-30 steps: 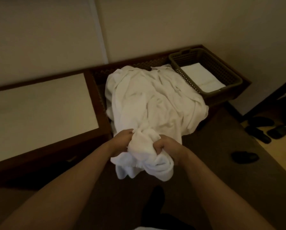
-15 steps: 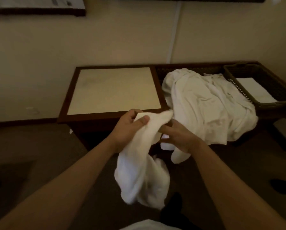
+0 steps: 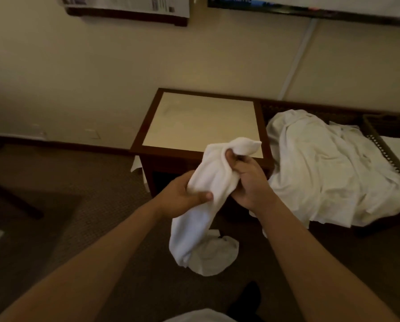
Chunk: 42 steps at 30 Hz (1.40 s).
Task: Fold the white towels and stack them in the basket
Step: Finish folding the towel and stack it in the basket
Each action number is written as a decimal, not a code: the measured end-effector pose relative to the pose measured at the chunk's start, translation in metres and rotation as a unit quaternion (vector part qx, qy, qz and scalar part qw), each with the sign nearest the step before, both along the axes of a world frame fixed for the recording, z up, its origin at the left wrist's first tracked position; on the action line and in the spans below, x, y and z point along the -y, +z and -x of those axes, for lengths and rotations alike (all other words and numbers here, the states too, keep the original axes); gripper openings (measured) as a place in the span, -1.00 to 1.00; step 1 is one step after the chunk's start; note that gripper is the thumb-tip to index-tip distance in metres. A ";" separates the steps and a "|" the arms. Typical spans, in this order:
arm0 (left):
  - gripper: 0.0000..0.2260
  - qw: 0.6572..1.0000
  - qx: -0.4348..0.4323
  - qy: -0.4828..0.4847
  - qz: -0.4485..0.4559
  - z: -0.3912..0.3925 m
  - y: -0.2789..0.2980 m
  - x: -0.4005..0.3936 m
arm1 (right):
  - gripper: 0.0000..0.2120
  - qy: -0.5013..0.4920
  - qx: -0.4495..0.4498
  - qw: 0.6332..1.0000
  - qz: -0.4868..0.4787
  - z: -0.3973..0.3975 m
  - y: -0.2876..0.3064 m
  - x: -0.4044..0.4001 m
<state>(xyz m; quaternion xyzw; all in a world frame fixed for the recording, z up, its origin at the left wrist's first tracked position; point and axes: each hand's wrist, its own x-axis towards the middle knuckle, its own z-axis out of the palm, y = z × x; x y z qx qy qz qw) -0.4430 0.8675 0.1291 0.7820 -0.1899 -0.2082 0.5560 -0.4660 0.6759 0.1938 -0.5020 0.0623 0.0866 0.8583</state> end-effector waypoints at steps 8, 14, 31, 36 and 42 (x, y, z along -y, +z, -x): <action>-0.97 0.983 0.097 0.111 -0.107 -0.006 -0.038 -0.009 | -0.79 -0.059 -0.017 0.989 0.136 0.019 -0.035 0.039; -0.83 0.994 0.074 0.058 -0.063 -0.015 0.006 -0.007 | 0.27 0.137 -0.149 0.747 0.634 0.046 -0.076 0.099; -0.78 0.964 -0.057 -0.149 -0.215 0.009 -0.055 0.011 | -0.86 0.102 0.115 0.881 0.447 0.041 -0.010 0.038; -0.65 0.985 -0.061 0.063 -0.149 0.021 -0.109 -0.016 | -0.86 -0.020 0.102 0.887 0.449 0.038 0.006 0.048; -0.74 0.972 0.094 0.166 -0.136 -0.020 -0.006 -0.017 | -0.52 -0.028 -0.083 0.729 0.679 0.037 -0.034 0.078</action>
